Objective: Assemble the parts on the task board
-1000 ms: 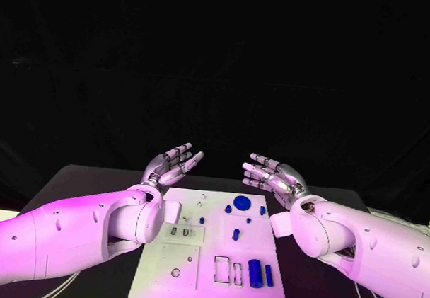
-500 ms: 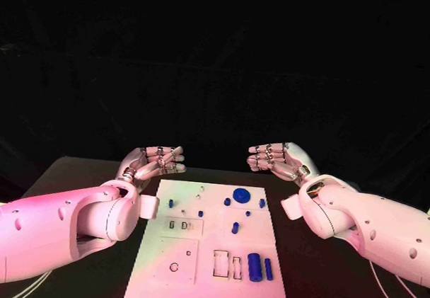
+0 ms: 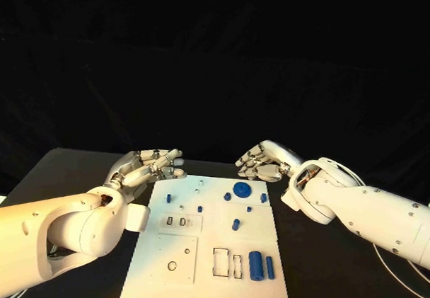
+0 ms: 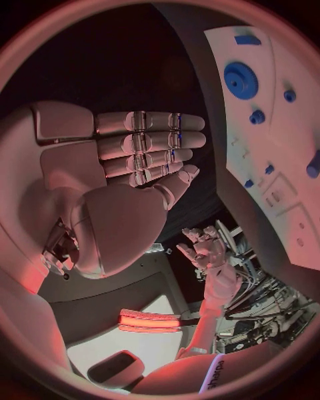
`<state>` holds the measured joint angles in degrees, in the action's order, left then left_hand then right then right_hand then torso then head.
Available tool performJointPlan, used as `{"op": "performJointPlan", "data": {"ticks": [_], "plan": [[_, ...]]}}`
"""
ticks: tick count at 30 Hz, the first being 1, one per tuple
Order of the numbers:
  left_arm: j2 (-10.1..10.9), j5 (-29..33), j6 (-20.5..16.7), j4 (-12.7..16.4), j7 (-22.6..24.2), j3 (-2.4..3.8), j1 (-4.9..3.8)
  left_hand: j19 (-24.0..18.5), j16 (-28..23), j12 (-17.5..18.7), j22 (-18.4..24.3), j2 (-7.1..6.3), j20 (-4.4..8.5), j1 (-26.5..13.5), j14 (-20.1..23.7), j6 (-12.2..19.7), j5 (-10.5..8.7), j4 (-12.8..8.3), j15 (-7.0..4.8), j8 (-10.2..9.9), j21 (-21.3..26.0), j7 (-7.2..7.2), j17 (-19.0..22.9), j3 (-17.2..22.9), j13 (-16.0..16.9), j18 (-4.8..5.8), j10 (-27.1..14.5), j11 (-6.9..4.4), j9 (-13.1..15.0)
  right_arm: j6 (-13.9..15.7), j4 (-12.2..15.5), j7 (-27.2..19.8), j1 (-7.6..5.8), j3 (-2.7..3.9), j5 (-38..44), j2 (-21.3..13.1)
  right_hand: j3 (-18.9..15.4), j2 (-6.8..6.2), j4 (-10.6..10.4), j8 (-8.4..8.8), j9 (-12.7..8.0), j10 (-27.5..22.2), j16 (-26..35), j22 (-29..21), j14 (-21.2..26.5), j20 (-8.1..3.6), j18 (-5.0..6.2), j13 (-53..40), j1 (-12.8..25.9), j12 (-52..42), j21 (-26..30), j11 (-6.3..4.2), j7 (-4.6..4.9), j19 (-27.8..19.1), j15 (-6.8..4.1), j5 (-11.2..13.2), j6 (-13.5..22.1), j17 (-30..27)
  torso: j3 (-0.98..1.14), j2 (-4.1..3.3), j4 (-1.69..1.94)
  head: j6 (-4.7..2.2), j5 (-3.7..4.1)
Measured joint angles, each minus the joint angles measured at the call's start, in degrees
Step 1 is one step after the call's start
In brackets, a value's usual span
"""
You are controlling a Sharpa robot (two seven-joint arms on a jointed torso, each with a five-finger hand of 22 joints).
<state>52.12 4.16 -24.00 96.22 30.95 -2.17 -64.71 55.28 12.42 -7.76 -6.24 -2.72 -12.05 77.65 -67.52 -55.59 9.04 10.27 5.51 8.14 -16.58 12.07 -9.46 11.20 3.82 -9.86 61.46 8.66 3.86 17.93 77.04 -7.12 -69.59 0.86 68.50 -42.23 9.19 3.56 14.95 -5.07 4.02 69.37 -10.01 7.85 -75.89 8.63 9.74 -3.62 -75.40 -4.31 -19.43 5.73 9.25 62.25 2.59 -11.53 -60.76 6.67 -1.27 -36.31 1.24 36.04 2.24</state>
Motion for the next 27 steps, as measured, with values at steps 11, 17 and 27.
{"op": "performJointPlan", "data": {"ticks": [11, 17, 27], "plan": [[2.7, 2.0, 1.3, 6.4, -1.0, 0.33, -0.75, 0.0, -0.4, 0.7, 0.4, 0.00, 0.00, 0.0, 0.2, 0.0, 0.00, -0.2, 0.22, -0.5, 0.3, 0.00, -0.1, -0.2, 0.0, 0.02, 0.0, 0.00, -0.1, -5.4, -0.6, 7.5, -0.81, 0.01, 19.6, 1.8, 3.0, -2.84, 0.2, 1.12, -0.1, 1.6, -15.1, 7.8, -7.9, -4.42, 0.00, 0.0, 2.0, 0.6, -14.1, -1.51, -1.46, 7.7, -3.22, 2.5, -2.7, 11.8, -0.40, -3.02, 0.97, -1.29, 0.87], [3.4, 2.5, 1.6, 8.1, -1.4, 0.42, -1.32, 0.2, -0.8, 0.9, 0.4, -0.19, -0.21, -0.2, 0.2, 0.0, 0.00, -0.3, 0.22, -0.5, 0.5, 0.00, -0.1, -0.3, 0.0, 0.03, 0.0, 0.01, -0.1, -7.2, -1.5, 9.1, -0.84, 0.00, 24.3, 3.0, 5.5, -4.27, -0.7, 1.12, -0.1, -0.7, -24.7, 11.2, -8.1, -4.42, 0.00, 0.0, 2.9, 0.6, -19.6, -1.22, -1.01, 7.7, -3.11, 2.8, -1.8, 17.9, -0.63, -4.31, 1.35, -1.76, 1.01], [4.1, 2.9, 1.9, 9.3, -1.8, 0.50, -1.97, 0.2, -1.0, 1.2, 0.6, -0.24, -0.21, -0.2, 0.2, 0.0, 0.00, -0.3, 0.22, -0.8, 0.6, 0.00, -0.2, -0.3, 0.0, 0.03, 0.0, 0.02, 0.0, -8.9, -2.0, 9.6, -0.86, -0.01, 27.7, 3.8, 9.5, -6.28, -3.5, 1.11, 0.0, -0.9, -51.7, 27.6, -8.0, -3.95, -0.05, 0.0, 3.6, 0.6, -35.6, -1.42, -1.21, 10.0, -3.11, 2.8, -1.6, 44.3, -0.85, -5.47, 1.81, -2.22, 1.16]]}}
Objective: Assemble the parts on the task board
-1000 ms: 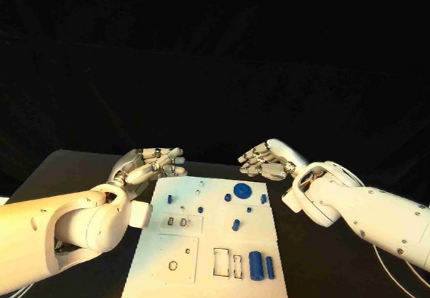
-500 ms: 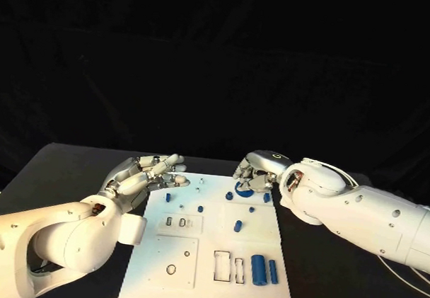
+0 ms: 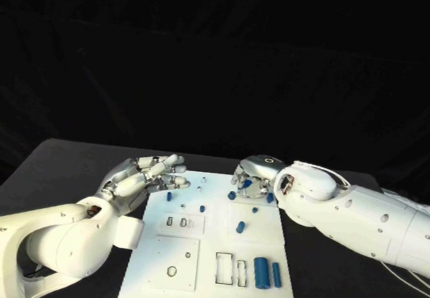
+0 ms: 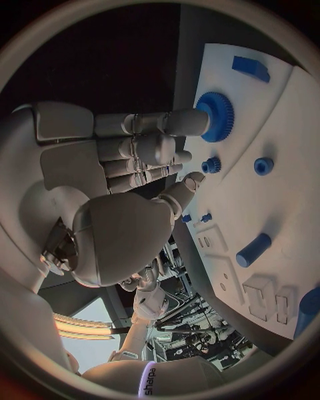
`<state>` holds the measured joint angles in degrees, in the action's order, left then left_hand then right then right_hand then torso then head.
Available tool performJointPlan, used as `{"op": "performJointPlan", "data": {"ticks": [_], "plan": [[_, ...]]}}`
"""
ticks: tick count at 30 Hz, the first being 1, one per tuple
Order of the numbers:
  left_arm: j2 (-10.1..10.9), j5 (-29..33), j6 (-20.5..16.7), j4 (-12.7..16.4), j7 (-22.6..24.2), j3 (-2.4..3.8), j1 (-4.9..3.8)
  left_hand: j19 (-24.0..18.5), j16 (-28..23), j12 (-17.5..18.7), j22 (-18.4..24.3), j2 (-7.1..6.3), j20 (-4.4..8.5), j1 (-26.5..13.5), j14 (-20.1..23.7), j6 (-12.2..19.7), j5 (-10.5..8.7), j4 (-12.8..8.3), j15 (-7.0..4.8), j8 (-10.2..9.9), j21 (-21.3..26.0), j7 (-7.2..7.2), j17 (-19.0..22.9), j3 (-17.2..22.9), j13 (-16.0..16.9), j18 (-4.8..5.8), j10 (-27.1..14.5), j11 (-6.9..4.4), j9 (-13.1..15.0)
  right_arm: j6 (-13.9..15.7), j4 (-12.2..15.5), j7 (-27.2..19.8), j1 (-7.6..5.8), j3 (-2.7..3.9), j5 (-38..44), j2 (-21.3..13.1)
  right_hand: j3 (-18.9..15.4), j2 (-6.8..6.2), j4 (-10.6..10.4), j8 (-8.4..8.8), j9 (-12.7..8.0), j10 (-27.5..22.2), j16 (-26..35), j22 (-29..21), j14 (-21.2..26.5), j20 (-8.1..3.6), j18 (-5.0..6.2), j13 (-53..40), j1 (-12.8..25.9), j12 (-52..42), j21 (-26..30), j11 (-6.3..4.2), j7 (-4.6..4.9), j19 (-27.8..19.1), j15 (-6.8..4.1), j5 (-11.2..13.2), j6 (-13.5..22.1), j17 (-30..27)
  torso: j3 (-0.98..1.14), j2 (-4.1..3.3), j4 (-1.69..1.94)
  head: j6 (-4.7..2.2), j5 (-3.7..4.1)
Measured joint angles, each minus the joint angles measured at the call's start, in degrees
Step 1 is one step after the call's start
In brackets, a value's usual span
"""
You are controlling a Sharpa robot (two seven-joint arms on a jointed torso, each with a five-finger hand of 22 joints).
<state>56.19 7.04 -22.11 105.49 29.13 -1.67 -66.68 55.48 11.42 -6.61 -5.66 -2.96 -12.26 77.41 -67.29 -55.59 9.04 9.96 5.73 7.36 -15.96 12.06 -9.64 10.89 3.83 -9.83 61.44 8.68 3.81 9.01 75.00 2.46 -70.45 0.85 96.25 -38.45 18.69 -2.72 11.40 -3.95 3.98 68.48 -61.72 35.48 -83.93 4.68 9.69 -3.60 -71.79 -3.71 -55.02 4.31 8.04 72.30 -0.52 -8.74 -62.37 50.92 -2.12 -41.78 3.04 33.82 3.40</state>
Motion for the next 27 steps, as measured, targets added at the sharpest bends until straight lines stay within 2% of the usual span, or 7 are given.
{"op": "performJointPlan", "data": {"ticks": [2, 7, 9, 16, 27], "plan": [[0.0, 0.0, 0.1, 0.1, -0.1, 0.01, -0.06, 0.0, 0.0, 0.0, 0.0, 0.00, 0.00, 0.0, 0.0, 0.0, 0.00, 0.0, 0.00, 0.0, 0.1, 0.00, 0.0, 0.0, 0.0, 0.00, 0.0, 0.00, 0.0, -0.3, -0.1, 0.0, 0.00, 0.00, 0.5, 0.2, 0.8, -0.54, -0.6, 0.00, 0.0, 0.0, -3.3, 4.2, 0.0, 0.07, -0.90, 0.0, -0.2, 0.0, -3.6, 0.00, 0.00, 0.4, 0.00, 0.0, 0.0, 3.2, -0.03, -0.17, 0.09, -0.09, 0.01], [0.0, 0.1, 0.2, 0.2, -0.3, 0.01, -0.19, 0.0, 0.0, 0.0, 0.0, 0.00, 0.00, 0.0, 0.0, 0.0, 0.00, 0.0, 0.00, 0.0, 0.1, 0.00, 0.0, 0.0, 0.0, 0.01, 0.0, 0.00, 0.0, -0.9, -0.4, 0.1, 0.05, -0.03, 1.6, 0.7, 1.8, -0.99, -1.6, 0.00, 0.0, 0.0, -6.6, 8.9, 0.0, 0.38, -0.90, 0.0, -0.2, 0.0, -7.4, 0.00, 0.00, 0.8, 0.00, 0.2, 0.0, 6.6, -0.08, -0.50, 0.30, -0.10, -0.13], [0.0, 0.1, 0.3, 0.2, -0.3, 0.02, -0.23, 0.0, 0.0, 0.0, 0.0, 0.00, 0.00, 0.0, 0.0, 0.0, 0.00, 0.0, 0.00, 0.0, 0.1, 0.00, 0.0, 0.0, 0.0, 0.01, 0.0, 0.00, 0.0, -1.1, -0.5, 0.1, 0.08, -0.04, 1.9, 0.9, 2.1, -0.99, -1.9, 0.00, 0.0, -0.1, -7.7, 10.2, 0.0, 0.25, -1.74, 0.0, -0.2, 0.0, -8.5, 0.13, 0.00, 1.1, 0.00, 0.2, 0.0, 7.7, -0.10, -0.65, 0.41, -0.10, -0.16], [0.0, 0.2, 0.4, 0.3, -0.6, 0.02, -0.42, 0.0, -0.3, 0.3, 0.1, 0.00, 0.00, 0.0, 0.0, 0.0, 0.00, -0.2, 0.00, -0.3, 0.1, 0.00, 0.0, -0.2, 0.0, 0.01, 0.0, 0.00, 0.0, -1.8, -1.2, 0.2, 0.10, -0.05, 2.6, 1.4, 3.1, -1.36, -2.9, 0.00, 0.0, -0.2, -10.2, 13.9, -0.2, 0.24, -1.74, 0.0, -0.6, 0.0, -11.5, 0.21, 0.00, 1.5, 0.19, 0.2, 0.0, 10.4, -0.20, -1.16, 0.73, -0.39, 0.05], [0.2, 0.2, 0.5, 0.5, -0.9, 0.03, -0.63, 0.0, -0.3, 0.3, 0.2, 0.00, 0.00, 0.0, 0.0, 0.0, 0.00, -0.2, 0.00, -0.3, 0.1, 0.00, -0.1, -0.2, 0.0, 0.01, 0.0, 0.01, 0.0, -2.6, -2.2, 0.4, 0.11, -0.06, 3.1, 2.1, 3.9, -1.36, -3.4, 0.00, 0.1, -0.2, -11.5, 15.8, -0.2, 0.45, -1.74, 0.0, -0.6, 0.0, -12.9, 0.21, 0.00, 1.7, 0.19, 0.2, 0.0, 11.9, -0.29, -1.87, 1.19, -0.68, 0.50]]}}
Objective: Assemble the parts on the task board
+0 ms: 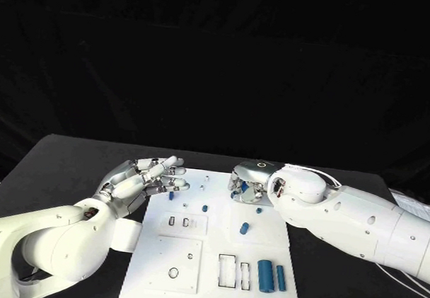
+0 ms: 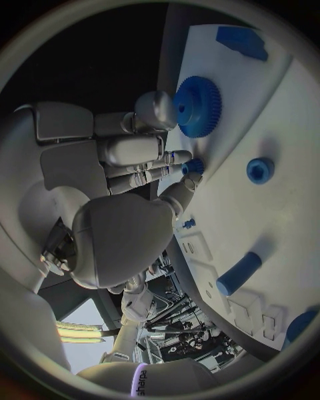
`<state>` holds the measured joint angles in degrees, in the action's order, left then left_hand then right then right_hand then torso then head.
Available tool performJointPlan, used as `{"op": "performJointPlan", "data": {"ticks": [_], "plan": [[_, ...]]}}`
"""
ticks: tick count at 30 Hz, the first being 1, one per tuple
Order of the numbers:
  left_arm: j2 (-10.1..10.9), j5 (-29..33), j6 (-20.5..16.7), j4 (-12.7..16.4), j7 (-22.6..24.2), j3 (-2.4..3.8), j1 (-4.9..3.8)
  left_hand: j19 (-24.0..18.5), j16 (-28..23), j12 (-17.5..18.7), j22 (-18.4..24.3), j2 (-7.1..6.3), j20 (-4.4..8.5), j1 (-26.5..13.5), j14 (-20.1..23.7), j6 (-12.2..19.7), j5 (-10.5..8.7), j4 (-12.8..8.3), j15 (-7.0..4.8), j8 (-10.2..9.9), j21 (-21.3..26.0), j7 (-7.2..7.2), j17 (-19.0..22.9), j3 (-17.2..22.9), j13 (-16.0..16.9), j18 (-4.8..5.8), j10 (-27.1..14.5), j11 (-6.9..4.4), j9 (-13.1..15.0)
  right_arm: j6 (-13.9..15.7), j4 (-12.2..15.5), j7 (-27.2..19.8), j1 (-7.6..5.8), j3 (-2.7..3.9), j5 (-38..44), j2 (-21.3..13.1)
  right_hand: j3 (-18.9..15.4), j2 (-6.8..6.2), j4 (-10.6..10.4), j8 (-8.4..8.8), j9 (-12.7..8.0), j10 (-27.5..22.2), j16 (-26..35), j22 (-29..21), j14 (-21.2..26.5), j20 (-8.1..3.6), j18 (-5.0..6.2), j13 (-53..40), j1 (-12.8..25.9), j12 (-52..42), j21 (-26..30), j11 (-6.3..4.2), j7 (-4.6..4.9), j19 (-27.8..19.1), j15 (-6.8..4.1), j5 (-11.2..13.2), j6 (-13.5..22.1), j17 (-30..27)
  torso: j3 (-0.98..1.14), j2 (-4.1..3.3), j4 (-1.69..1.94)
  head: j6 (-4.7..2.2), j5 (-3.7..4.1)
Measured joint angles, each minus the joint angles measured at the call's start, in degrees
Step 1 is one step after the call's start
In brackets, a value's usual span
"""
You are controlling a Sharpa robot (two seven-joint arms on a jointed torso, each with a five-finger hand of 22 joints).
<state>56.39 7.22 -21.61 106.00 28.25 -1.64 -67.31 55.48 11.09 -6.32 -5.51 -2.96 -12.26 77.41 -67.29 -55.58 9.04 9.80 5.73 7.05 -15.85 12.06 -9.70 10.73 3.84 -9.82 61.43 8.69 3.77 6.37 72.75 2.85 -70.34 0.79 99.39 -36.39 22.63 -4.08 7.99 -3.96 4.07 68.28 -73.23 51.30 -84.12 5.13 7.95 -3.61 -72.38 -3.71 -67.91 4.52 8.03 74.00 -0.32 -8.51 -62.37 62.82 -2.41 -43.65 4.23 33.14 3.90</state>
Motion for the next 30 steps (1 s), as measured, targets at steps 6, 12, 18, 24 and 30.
{"op": "performJointPlan", "data": {"ticks": [6, 12, 18, 24, 30], "plan": [[0.0, 0.0, 0.0, 0.0, -0.2, 0.00, -0.03, 0.0, 0.0, 0.0, 0.0, 0.00, 0.00, 0.0, 0.0, 0.0, 0.00, 0.0, 0.00, 0.0, 0.0, 0.00, 0.0, 0.0, 0.0, 0.00, 0.0, 0.00, 0.0, 0.0, -0.2, 0.0, -0.14, 0.14, 0.1, 0.2, 1.0, -0.24, -0.6, 0.00, 0.2, 0.4, -1.3, 1.7, 0.0, -0.01, -0.88, 0.0, -0.2, 0.0, -1.6, 0.04, -0.26, 0.4, 0.00, 0.5, -0.6, 1.3, -0.07, -0.34, 0.26, -0.04, 0.20], [0.1, 0.0, 0.1, 0.0, -0.3, 0.00, -0.05, 0.0, 0.0, 0.0, 0.0, 0.00, 0.00, 0.0, 0.0, 0.0, 0.00, 0.0, 0.00, 0.0, 0.0, 0.00, 0.0, 0.0, 0.0, 0.01, 0.0, 0.00, 0.0, 0.1, -0.2, -0.1, -0.20, 0.21, 0.2, 0.2, 3.0, 0.54, -1.0, -0.38, 0.5, 2.7, -2.5, 4.5, 0.0, -0.41, -0.89, 0.0, -1.0, 0.1, -3.6, -0.43, -0.60, 1.2, 0.00, 3.1, -2.8, 2.5, -0.12, -0.59, 0.44, -0.13, 0.41], [0.1, 0.0, 0.1, 0.0, -0.5, 0.00, -0.05, 0.0, 0.0, 0.0, 0.1, 0.00, 0.00, 0.0, 0.0, 0.0, 0.00, 0.0, 0.00, 0.0, 0.1, 0.00, 0.0, 0.0, 0.0, 0.00, 0.0, 0.00, 0.0, 1.6, 0.1, -0.2, -0.16, 0.18, 0.4, 0.1, 5.0, 1.11, -0.9, -0.90, 1.1, 3.4, -3.2, 6.7, 0.1, -0.91, -0.89, -0.3, -2.0, -0.2, -5.2, 0.27, -1.00, 1.7, -0.73, 4.7, -4.7, 3.2, -0.20, -0.83, 0.64, -0.35, 0.65], [0.1, 0.0, 0.1, 0.0, -0.6, 0.00, -0.05, 0.0, -0.2, 0.2, 0.1, 0.00, 0.00, 0.0, 0.0, 0.0, 0.00, -0.1, 0.00, 0.0, 0.2, 0.00, 0.0, 0.2, 0.0, 0.01, 0.0, 0.00, 0.0, 4.6, 1.2, -0.1, 0.17, 0.14, 0.5, -0.6, 5.7, 0.91, -0.5, -0.90, 1.6, 3.6, -3.4, 7.6, 0.1, -0.91, -1.51, -0.3, -2.6, -0.2, -5.7, 0.46, -1.11, 2.1, -0.72, 4.9, -5.0, 3.3, -0.29, -1.04, 0.86, -0.74, 0.70], [0.1, 0.0, 0.1, 0.0, -0.7, 0.00, -0.06, 0.0, -0.3, 0.2, 0.1, 0.00, 0.00, 0.0, 0.0, 0.0, 0.00, -0.3, 0.00, -0.2, 0.2, 0.00, 0.0, 0.0, 0.0, 0.01, 0.0, 0.00, 0.0, 7.3, 1.5, 0.1, 0.06, 0.48, 0.6, -0.2, 6.0, 0.68, -0.2, -0.90, 1.6, 3.6, -3.4, 7.9, 0.1, -0.91, -1.51, -0.3, -2.8, -0.2, -6.0, 0.46, -1.16, 2.1, -0.72, 5.0, -5.1, 3.4, -0.36, -1.22, 0.99, -1.12, 0.79]]}}
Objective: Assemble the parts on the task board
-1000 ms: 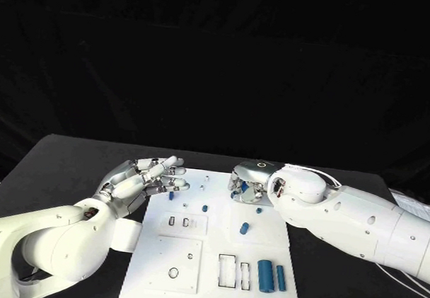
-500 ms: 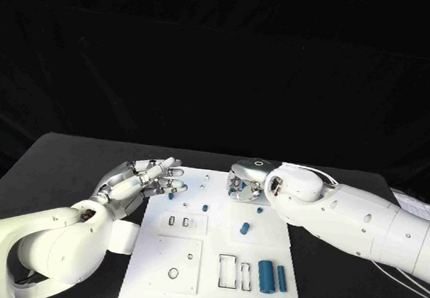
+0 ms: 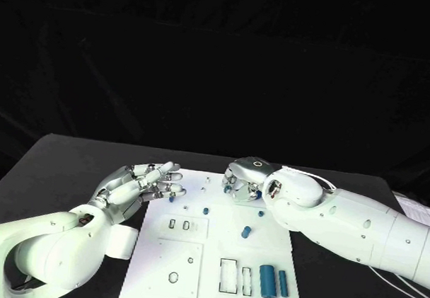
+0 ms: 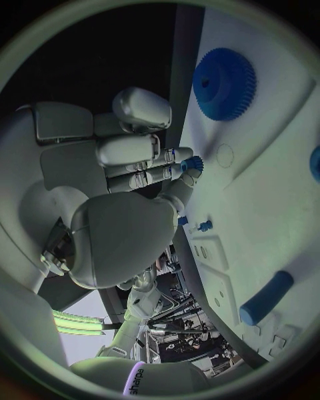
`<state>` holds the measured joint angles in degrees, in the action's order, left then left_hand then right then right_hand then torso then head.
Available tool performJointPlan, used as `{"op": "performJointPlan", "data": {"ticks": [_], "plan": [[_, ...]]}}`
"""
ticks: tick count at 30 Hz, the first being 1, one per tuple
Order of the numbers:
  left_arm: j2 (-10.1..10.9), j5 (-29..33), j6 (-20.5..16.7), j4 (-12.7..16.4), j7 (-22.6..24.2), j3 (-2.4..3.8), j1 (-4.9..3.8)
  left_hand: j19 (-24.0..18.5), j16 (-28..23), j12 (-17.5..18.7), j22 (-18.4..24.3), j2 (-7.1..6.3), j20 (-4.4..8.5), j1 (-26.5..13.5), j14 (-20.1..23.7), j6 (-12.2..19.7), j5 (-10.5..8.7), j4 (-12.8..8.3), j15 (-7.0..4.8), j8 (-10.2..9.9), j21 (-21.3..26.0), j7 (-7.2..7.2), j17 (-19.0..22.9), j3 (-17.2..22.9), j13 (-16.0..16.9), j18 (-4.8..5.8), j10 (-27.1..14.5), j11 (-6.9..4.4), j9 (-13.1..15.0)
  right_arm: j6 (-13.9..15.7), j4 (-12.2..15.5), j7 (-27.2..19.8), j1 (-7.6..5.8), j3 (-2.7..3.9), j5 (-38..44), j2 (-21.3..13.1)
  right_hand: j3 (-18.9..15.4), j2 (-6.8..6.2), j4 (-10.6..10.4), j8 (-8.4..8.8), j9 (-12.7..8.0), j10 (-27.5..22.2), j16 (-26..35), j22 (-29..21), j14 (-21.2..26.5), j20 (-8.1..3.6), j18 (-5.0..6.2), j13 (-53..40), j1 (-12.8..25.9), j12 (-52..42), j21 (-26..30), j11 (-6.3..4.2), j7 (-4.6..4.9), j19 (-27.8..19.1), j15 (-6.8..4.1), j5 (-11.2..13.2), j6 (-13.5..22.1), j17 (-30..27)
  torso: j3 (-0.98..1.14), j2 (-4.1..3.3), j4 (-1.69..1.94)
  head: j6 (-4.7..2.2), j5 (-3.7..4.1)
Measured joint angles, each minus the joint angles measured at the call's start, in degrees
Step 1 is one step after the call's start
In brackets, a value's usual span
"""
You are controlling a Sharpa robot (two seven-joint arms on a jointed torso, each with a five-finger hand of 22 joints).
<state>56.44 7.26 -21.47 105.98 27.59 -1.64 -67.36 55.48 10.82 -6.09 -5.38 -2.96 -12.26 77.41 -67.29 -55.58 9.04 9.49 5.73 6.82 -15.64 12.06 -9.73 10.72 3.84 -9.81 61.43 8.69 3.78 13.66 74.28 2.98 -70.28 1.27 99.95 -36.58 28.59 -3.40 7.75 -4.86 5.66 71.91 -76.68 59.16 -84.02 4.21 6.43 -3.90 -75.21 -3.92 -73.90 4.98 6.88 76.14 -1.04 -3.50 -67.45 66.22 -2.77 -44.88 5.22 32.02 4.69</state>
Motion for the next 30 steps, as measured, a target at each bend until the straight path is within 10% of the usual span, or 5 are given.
{"op": "performJointPlan", "data": {"ticks": [30], "plan": [[0.0, 0.0, 0.2, -0.2, -0.2, 0.00, -0.13, 0.0, 0.0, 0.3, 0.1, 0.00, 0.00, 0.0, 0.2, 0.0, 0.00, -0.2, 0.20, 0.0, 0.0, 0.00, 0.0, 0.2, 0.0, 0.00, 0.0, 0.00, 0.0, 7.6, -4.7, 1.2, -0.26, 0.25, 0.2, 5.6, 0.6, -0.29, 0.2, 0.31, 0.0, 0.0, -0.4, 0.3, 0.0, 0.00, 0.02, 0.3, -0.3, 0.8, -0.2, 0.00, 0.16, 0.0, 0.01, 0.1, 0.2, 0.3, -0.21, -0.95, 0.96, -0.51, 0.13]]}}
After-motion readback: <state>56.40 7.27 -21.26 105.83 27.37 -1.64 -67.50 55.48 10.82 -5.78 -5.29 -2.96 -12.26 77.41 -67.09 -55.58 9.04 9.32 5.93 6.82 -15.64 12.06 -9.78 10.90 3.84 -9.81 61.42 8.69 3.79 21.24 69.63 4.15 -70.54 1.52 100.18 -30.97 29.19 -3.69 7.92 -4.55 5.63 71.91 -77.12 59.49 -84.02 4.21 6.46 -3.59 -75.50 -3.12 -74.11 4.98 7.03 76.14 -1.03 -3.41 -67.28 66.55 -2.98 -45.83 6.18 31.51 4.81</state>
